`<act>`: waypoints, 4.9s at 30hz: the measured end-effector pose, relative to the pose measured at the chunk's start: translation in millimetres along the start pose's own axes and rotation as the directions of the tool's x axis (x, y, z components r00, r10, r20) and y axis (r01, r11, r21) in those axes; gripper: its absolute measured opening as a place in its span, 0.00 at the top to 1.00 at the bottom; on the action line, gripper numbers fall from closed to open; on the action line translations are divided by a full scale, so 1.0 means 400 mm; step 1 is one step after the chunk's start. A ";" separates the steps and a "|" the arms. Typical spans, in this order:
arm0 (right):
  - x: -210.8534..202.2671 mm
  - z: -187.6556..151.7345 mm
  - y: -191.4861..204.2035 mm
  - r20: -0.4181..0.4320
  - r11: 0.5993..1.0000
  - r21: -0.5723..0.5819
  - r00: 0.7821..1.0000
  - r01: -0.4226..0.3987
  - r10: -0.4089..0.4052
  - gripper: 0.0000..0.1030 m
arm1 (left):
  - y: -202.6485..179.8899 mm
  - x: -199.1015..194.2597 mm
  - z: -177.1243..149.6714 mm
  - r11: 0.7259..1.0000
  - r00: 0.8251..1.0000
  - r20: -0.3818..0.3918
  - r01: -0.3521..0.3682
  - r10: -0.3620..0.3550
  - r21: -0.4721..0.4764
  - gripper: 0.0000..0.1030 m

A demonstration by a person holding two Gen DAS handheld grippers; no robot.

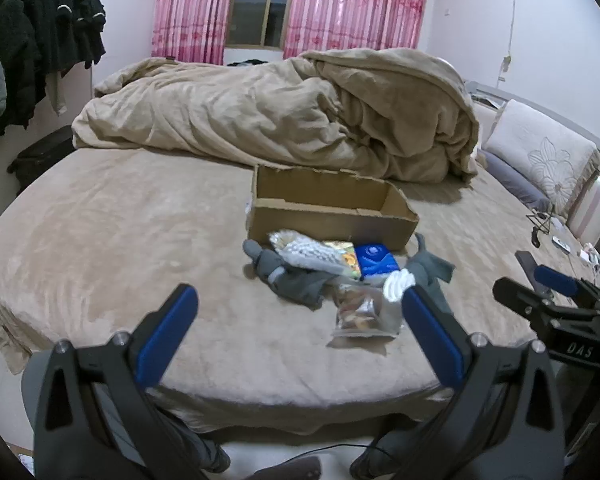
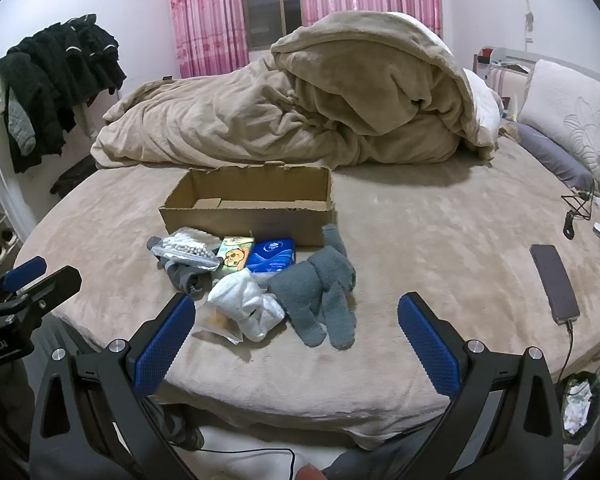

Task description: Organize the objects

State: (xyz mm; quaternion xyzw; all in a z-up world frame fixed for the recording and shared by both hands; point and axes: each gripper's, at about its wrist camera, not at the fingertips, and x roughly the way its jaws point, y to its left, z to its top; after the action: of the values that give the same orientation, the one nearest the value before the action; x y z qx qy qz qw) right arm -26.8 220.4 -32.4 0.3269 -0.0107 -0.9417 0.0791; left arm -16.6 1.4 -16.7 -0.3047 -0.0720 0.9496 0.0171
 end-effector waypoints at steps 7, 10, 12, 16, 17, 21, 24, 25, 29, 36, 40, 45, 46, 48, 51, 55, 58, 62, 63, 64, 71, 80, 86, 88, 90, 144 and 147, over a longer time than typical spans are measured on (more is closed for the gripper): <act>0.002 -0.001 0.001 0.000 1.000 0.001 1.000 -0.002 0.002 0.00 | -0.002 -0.003 0.001 1.000 1.000 0.004 0.003 -0.003 0.005 0.00; 0.002 -0.001 0.001 0.000 1.000 0.002 1.000 -0.001 0.001 0.00 | -0.003 -0.004 0.001 1.000 1.000 0.004 0.002 -0.002 0.004 0.00; 0.002 -0.001 0.001 0.000 1.000 0.002 1.000 -0.002 0.002 0.00 | -0.003 -0.004 0.001 1.000 1.000 0.004 0.003 -0.003 0.004 0.00; 0.005 -0.001 0.001 -0.001 1.000 0.002 1.000 -0.002 0.002 0.00 | -0.002 -0.004 0.000 1.000 1.000 0.003 0.005 -0.005 0.004 0.00; 0.001 -0.001 0.000 0.000 1.000 0.002 1.000 -0.003 0.003 0.00 | -0.003 -0.004 0.000 1.000 1.000 0.002 0.008 -0.008 0.004 0.00; 0.002 0.000 0.000 0.000 1.000 0.002 1.000 -0.002 0.002 0.00 | -0.001 -0.002 0.000 1.000 1.000 0.001 0.012 -0.012 0.002 0.00; 0.002 0.000 0.000 0.000 1.000 0.003 1.000 -0.002 0.002 0.00 | -0.002 0.001 0.000 1.000 1.000 -0.004 0.016 -0.016 0.004 0.00; 0.003 0.000 0.000 -0.001 1.000 0.003 1.000 -0.002 0.002 0.00 | -0.002 0.003 0.000 1.000 1.000 -0.007 0.017 -0.017 0.004 0.00; 0.003 0.000 0.000 0.000 1.000 0.003 1.000 -0.001 0.001 0.00 | -0.001 0.007 0.001 1.000 1.000 -0.010 0.020 -0.020 0.005 0.00; 0.005 0.000 -0.001 0.000 1.000 0.003 1.000 -0.002 0.002 0.00 | -0.002 0.008 0.000 1.000 1.000 -0.009 0.019 -0.019 0.005 0.00; 0.005 0.002 -0.002 -0.001 1.000 0.003 1.000 -0.003 0.003 0.00 | -0.002 0.009 0.001 0.999 0.999 -0.008 0.032 -0.032 0.005 0.00; 0.005 0.002 -0.002 -0.002 1.000 0.004 1.000 -0.002 0.002 0.00 | -0.004 0.011 0.001 0.999 0.999 -0.008 0.035 -0.035 0.006 0.00; 0.004 0.002 -0.002 -0.001 1.000 0.004 1.000 -0.002 0.002 0.00 | -0.004 0.011 0.002 0.999 0.999 -0.007 0.034 -0.034 0.006 0.00; 0.005 0.003 -0.002 -0.001 1.000 0.004 1.000 -0.003 0.003 0.00 | -0.004 0.012 0.002 0.999 0.999 -0.009 0.035 -0.035 0.006 0.00; 0.005 0.003 -0.003 -0.003 1.000 0.004 1.000 -0.004 0.004 0.00 | -0.006 0.014 0.001 0.999 0.999 -0.013 0.035 -0.034 0.006 0.00; 0.005 0.000 -0.002 -0.002 1.000 0.005 1.000 -0.004 0.004 0.00 | -0.007 0.016 -0.001 1.000 0.999 -0.013 0.031 -0.031 0.003 0.00; 0.004 0.001 -0.003 -0.003 1.000 0.005 1.000 -0.003 0.003 0.00 | -0.006 0.018 -0.002 1.000 0.999 -0.013 0.030 -0.030 0.000 0.00; 0.005 0.000 -0.003 -0.003 1.000 0.006 1.000 -0.003 0.003 0.00 | -0.004 0.017 -0.004 1.000 0.999 -0.013 0.030 -0.030 0.000 0.00; 0.005 0.000 -0.003 -0.003 1.000 0.006 1.000 -0.004 0.004 0.00 | -0.004 0.017 -0.004 1.000 0.999 -0.014 0.030 -0.030 0.000 0.00; 0.005 0.000 -0.003 -0.003 1.000 0.006 1.000 -0.004 0.004 0.00 | -0.003 0.017 -0.004 1.000 0.999 -0.014 0.030 -0.030 0.000 0.00; 0.006 -0.001 -0.005 -0.005 1.000 0.010 1.000 -0.005 0.005 0.00 | -0.004 0.016 -0.005 1.000 1.000 -0.011 0.030 -0.030 -0.001 0.00; 0.007 -0.001 -0.006 -0.005 1.000 0.010 1.000 -0.005 0.005 0.00 | -0.001 0.017 -0.006 1.000 1.000 -0.009 0.030 -0.030 0.001 0.00; 0.007 0.000 -0.007 -0.007 1.000 0.011 1.000 -0.006 0.006 0.00 | -0.001 0.018 -0.007 1.000 1.000 -0.010 0.030 -0.030 0.001 0.00; 0.009 -0.002 -0.009 -0.009 1.000 0.013 1.000 -0.006 0.006 0.00 | 0.000 0.019 -0.008 1.000 0.999 -0.010 0.030 -0.030 0.001 0.00; 0.012 -0.005 -0.012 -0.009 1.000 0.013 1.000 -0.007 0.007 0.00 | 0.000 0.021 -0.008 1.000 0.999 -0.011 0.030 -0.030 0.001 0.01; 0.391 -0.018 -0.155 -0.122 0.957 0.137 0.955 -0.255 0.271 0.66 | -0.240 0.372 -0.070 0.967 0.971 -0.144 0.213 -0.193 0.141 0.65; 0.372 -0.017 -0.157 -0.101 0.956 0.135 0.956 -0.261 0.275 0.85 | -0.234 0.357 -0.061 0.969 0.973 -0.129 0.210 -0.193 0.133 0.67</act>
State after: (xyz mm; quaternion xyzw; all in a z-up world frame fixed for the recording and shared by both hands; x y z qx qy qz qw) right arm -146.5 259.3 -133.6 0.3821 -0.1069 -0.8987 0.1867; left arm -119.6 108.2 -104.8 -0.3480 -0.0319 0.9264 0.1400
